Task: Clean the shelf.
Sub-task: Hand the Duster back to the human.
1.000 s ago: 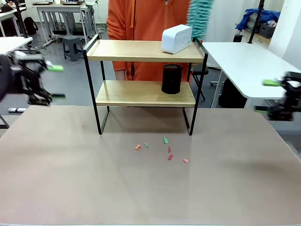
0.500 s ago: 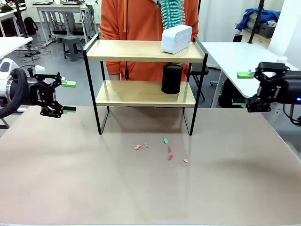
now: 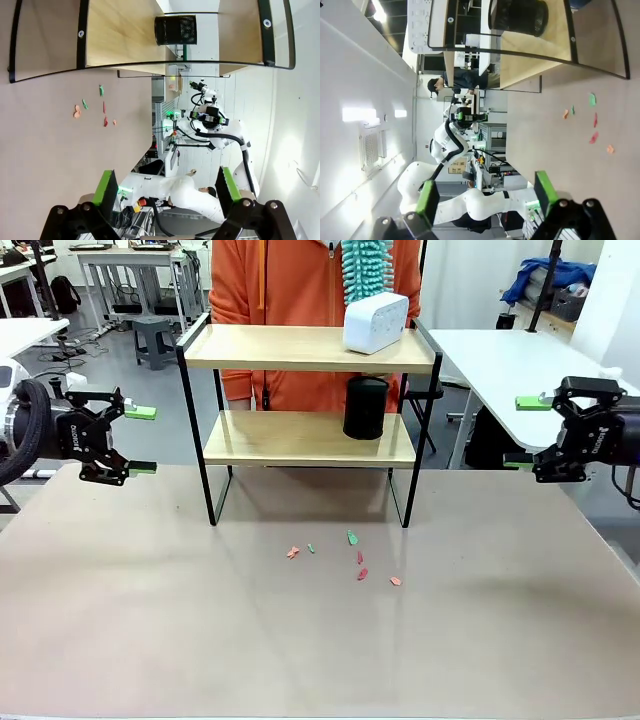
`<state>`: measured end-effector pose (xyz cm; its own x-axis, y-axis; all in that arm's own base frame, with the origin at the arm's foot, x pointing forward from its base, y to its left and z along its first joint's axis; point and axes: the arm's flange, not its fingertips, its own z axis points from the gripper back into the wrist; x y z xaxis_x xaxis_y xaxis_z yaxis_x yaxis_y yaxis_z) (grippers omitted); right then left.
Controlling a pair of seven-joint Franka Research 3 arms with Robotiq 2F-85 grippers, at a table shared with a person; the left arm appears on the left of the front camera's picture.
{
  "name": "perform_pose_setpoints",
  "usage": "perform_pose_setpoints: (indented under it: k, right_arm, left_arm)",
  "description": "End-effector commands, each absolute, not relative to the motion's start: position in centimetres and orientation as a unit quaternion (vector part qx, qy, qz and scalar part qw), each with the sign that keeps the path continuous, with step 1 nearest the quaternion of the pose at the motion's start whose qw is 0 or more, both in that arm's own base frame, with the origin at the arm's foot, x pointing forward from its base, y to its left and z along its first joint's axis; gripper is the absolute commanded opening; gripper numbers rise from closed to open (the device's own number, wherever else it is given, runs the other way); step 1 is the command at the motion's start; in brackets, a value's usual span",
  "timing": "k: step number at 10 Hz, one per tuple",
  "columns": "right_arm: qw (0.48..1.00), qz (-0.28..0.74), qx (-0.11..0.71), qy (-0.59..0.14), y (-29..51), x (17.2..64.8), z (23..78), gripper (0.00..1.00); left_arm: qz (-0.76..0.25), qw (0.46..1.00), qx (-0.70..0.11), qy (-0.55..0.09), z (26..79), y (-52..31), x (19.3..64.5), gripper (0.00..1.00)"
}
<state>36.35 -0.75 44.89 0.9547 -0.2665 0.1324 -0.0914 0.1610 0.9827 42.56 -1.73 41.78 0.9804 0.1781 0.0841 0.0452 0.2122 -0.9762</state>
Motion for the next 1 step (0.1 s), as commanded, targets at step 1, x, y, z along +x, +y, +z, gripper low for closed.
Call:
perform_pose_setpoints:
  k: [1]
  right_arm:
    - [0.749,-0.051,0.646,-0.138,-0.58,35.78,44.83,1.0]
  left_arm:
    - [0.051,0.77,-0.63,-0.092,41.98,-1.96,42.35,1.0]
